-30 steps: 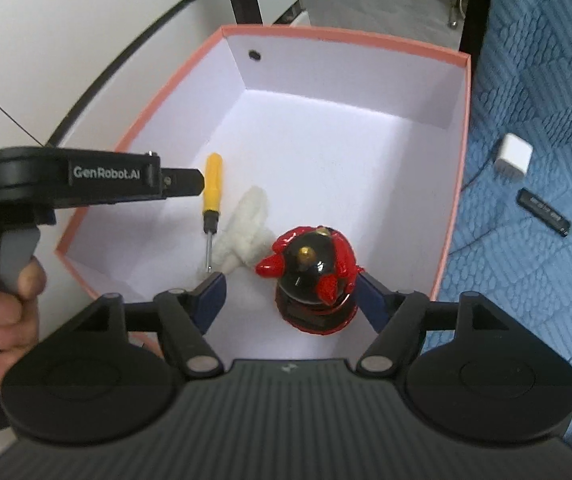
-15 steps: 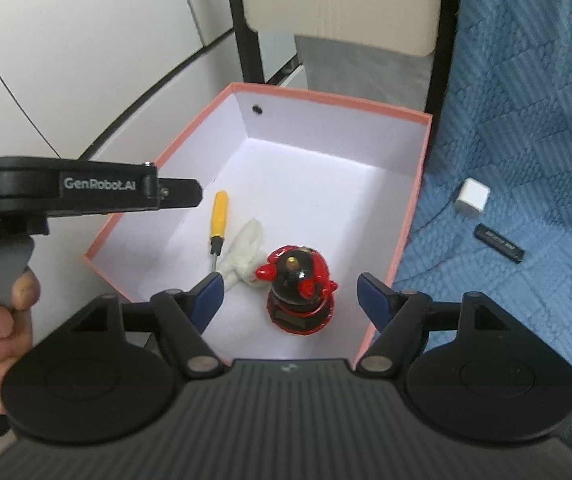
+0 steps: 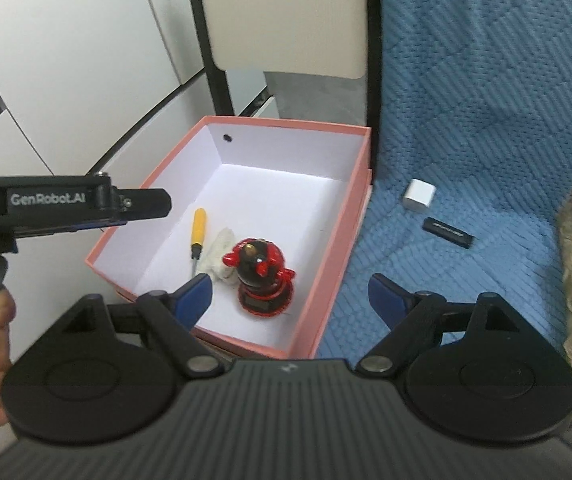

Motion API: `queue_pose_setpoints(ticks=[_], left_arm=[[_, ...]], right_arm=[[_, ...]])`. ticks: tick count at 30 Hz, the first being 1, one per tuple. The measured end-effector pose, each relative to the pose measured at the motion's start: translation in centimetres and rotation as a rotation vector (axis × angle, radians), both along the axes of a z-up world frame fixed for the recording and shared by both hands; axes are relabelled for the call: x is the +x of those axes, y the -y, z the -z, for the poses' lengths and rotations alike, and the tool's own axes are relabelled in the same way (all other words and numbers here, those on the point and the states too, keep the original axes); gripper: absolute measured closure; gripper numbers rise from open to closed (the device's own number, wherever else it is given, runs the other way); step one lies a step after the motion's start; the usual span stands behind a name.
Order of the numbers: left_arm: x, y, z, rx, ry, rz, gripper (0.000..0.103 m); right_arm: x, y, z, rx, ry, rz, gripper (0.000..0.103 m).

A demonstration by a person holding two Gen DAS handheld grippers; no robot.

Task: Organize rigid objects
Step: 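Withdraw both open tools from the box back toward the chair seat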

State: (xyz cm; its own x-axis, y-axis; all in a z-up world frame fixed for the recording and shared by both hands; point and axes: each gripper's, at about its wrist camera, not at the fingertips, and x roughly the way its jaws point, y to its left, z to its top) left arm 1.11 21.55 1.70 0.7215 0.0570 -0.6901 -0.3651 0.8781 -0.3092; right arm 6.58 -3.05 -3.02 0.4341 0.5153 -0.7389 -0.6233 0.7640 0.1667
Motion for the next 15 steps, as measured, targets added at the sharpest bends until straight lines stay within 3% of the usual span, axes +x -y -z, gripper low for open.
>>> queue_pose_setpoints(ticks=[15], left_arm=[[-2.7,8.5,-0.9,0.013,0.05,0.102,0.047]], right_arm=[[-2.8,8.8,-1.4,-0.006,0.08,0.102,0.016]])
